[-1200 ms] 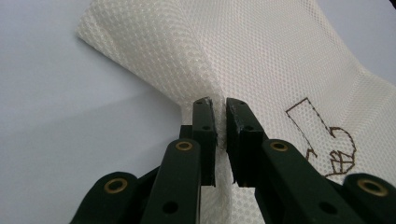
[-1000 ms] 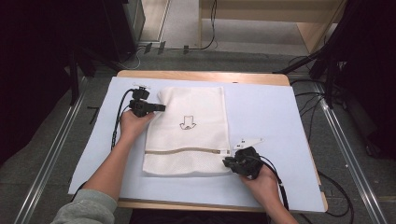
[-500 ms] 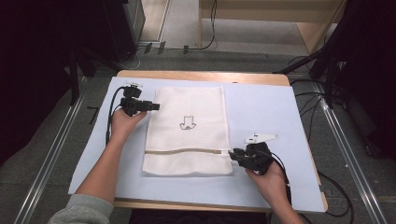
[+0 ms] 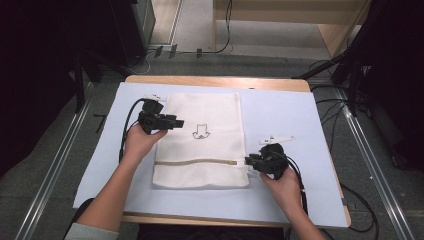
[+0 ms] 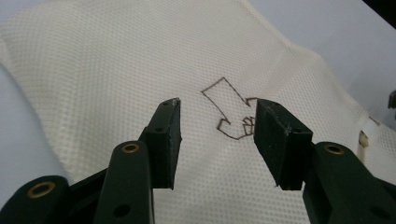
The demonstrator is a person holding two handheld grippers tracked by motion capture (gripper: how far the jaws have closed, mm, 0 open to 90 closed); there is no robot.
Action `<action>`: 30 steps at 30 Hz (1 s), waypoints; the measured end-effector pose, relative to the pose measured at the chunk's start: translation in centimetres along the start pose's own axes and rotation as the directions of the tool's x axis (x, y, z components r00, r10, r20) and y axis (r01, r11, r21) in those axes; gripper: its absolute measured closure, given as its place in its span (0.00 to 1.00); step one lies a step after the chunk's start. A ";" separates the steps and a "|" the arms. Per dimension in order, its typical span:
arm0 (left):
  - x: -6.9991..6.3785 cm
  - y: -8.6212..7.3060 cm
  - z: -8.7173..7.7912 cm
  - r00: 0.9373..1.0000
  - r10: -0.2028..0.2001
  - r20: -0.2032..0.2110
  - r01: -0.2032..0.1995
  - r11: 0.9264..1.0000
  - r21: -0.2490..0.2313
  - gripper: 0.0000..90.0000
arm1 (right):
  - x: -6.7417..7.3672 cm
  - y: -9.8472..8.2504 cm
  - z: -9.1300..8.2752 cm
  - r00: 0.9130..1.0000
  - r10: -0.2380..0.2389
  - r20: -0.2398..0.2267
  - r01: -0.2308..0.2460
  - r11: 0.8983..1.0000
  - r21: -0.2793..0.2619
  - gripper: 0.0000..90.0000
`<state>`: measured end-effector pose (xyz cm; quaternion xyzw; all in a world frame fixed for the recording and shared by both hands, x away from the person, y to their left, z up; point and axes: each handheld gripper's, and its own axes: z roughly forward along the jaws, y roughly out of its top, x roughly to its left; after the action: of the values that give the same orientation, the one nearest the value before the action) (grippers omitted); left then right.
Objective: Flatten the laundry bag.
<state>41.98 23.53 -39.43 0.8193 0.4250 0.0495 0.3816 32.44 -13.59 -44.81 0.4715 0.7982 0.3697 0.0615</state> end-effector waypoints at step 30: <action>-10.1 -0.8 4.5 0.965 0.154 0.215 -0.180 0.977 0.110 0.69 | 1.0 0.3 2.9 0.997 -0.075 -0.006 0.075 0.995 0.071 1.00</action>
<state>36.85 13.73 -40.68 0.8759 0.3152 -0.0306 0.3641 33.37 -11.20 -46.48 0.4424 0.8282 0.3392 0.0572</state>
